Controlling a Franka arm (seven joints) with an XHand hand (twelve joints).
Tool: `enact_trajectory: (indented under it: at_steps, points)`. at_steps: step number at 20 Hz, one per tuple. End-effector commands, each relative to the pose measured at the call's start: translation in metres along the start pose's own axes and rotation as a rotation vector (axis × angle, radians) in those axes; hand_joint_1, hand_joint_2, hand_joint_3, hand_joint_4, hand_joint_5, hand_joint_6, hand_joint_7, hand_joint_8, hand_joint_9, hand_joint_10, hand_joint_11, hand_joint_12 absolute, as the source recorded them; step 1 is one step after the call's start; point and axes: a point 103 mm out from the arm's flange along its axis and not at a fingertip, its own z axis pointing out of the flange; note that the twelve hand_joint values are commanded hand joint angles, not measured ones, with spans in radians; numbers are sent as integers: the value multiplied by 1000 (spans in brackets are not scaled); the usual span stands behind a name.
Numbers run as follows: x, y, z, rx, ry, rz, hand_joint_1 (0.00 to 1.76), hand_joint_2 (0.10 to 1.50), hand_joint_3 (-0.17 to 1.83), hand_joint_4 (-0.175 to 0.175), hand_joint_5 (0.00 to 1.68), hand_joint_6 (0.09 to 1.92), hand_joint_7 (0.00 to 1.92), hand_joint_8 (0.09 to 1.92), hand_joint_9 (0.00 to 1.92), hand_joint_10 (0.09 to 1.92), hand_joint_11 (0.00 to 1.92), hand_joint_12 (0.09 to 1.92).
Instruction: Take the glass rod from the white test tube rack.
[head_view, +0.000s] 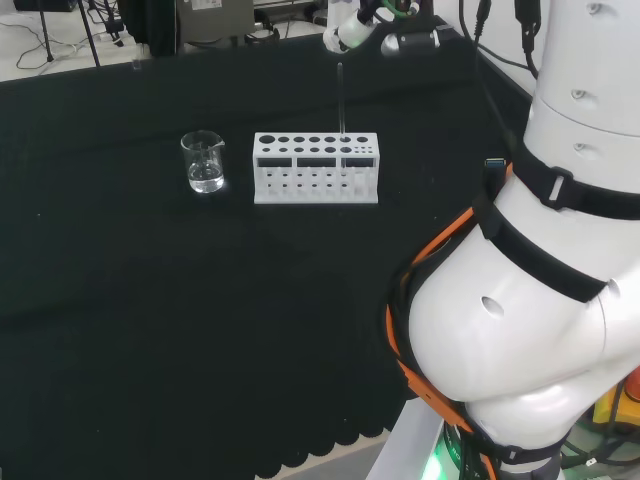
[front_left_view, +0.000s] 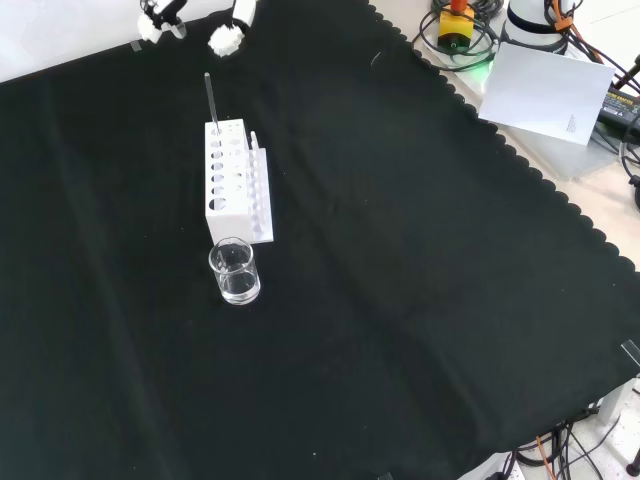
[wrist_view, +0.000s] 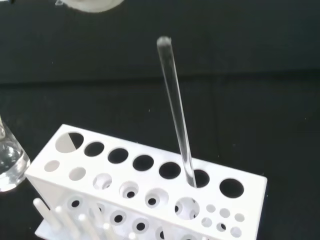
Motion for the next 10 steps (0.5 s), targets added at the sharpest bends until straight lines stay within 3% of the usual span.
enact_trajectory:
  at_steps: [1, 10]
  points:
    - [4, 3, 14, 15, -12, -15, 749, 787, 648, -175, 304, 87, 626, 951, 829, 936, 234, 1457]
    - [3, 3, 25, 32, -6, -26, 766, 792, 645, -175, 342, 87, 719, 933, 915, 928, 301, 1437]
